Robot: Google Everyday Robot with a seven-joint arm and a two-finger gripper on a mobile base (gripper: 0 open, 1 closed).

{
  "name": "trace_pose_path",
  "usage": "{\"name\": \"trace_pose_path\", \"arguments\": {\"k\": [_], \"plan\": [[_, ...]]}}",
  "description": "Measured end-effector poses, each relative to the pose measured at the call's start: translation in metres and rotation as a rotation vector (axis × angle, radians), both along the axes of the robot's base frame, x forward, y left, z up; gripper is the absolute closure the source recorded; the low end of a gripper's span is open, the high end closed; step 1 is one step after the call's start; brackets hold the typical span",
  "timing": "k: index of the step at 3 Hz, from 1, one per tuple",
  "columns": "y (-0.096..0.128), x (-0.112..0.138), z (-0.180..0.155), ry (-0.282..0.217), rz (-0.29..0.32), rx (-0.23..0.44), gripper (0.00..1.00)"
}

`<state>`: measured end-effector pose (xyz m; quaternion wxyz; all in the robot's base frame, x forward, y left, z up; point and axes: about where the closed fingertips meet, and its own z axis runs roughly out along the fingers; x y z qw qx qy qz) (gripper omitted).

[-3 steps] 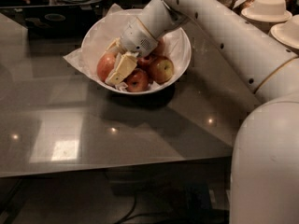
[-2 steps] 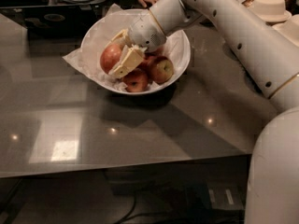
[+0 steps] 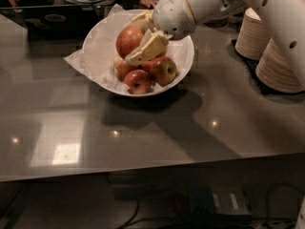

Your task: Pick apple from white bowl

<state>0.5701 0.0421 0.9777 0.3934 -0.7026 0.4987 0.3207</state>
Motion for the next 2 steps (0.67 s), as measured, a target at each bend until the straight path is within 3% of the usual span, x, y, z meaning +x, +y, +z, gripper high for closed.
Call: {"name": "trace_pose_path", "arguments": {"k": [2], "plan": [[-0.052, -0.030, 0.021, -0.033, -0.139, -0.074, 1.00]]}}
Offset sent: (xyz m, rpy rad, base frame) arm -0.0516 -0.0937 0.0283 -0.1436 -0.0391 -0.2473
